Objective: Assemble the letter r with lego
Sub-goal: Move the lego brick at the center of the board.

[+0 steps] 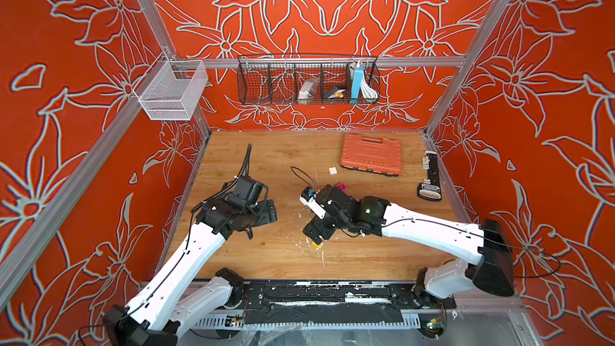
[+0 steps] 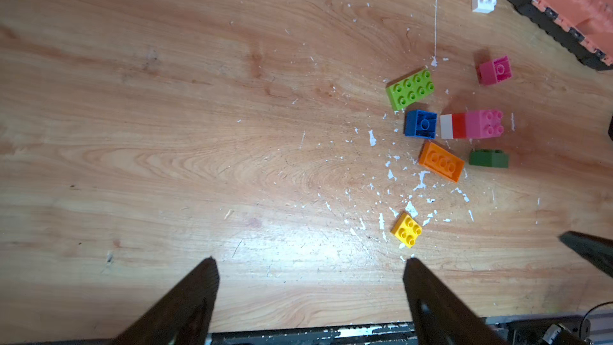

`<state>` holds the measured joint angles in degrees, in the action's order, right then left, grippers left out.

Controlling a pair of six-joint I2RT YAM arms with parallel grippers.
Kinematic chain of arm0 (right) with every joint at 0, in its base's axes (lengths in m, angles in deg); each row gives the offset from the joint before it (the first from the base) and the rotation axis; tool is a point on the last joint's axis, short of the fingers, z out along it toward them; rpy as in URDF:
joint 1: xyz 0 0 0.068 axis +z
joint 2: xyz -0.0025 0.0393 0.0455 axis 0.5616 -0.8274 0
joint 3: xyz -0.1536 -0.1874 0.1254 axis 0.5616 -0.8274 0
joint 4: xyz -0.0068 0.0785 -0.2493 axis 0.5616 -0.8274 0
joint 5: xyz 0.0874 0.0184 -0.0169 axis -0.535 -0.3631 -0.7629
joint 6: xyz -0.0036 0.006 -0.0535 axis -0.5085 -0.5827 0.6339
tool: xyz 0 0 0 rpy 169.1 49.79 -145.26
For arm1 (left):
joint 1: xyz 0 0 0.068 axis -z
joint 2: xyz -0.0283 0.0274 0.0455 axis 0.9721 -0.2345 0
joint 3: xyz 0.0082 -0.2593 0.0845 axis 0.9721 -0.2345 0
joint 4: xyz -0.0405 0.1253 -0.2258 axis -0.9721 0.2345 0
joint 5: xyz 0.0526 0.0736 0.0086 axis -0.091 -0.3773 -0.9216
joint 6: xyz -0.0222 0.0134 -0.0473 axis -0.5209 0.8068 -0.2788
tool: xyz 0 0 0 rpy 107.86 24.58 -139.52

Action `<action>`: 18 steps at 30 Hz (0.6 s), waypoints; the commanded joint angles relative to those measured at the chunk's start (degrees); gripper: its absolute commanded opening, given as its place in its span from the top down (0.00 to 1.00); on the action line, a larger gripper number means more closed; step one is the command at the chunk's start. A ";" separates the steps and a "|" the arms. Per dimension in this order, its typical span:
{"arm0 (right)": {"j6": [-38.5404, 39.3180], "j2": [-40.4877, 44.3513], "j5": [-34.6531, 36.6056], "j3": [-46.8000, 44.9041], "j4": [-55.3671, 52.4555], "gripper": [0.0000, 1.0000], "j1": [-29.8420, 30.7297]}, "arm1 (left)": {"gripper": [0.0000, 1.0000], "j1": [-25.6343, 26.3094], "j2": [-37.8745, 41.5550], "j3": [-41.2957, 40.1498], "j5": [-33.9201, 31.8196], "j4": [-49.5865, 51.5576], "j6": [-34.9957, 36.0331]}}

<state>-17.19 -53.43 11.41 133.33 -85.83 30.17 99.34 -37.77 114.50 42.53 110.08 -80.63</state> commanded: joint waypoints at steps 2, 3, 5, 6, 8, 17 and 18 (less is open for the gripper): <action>-1.07 3.30 7.94 -4.62 -1.62 0.02 -1.96 | 0.17 1.29 -6.92 3.72 3.50 -5.03 4.92; -1.76 3.72 7.56 -4.83 -2.76 0.02 -3.23 | 0.18 1.81 -8.86 4.57 3.75 -5.75 5.63; -3.19 5.35 5.77 -5.38 -4.11 0.02 -5.81 | 0.23 3.16 -12.43 5.91 4.10 -7.19 7.46; -4.21 6.32 4.71 -6.06 -4.45 0.02 -7.09 | 0.26 3.99 -14.36 6.70 4.16 -7.87 8.71; -5.32 8.68 0.84 -8.01 -3.72 0.02 -10.28 | 0.29 5.20 -18.42 8.37 4.06 -8.76 11.39; -6.53 19.34 -7.47 -12.24 -4.49 0.09 -19.07 | 0.38 5.93 -36.77 17.25 1.41 -8.24 19.98; -6.39 19.87 -7.37 -12.09 -5.09 0.10 -19.12 | 0.38 5.93 -38.77 18.25 1.77 -8.14 21.07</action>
<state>-23.27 -35.14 6.08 121.22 -89.07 11.31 105.06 -73.46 130.45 44.34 101.79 -64.59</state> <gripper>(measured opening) 0.908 0.622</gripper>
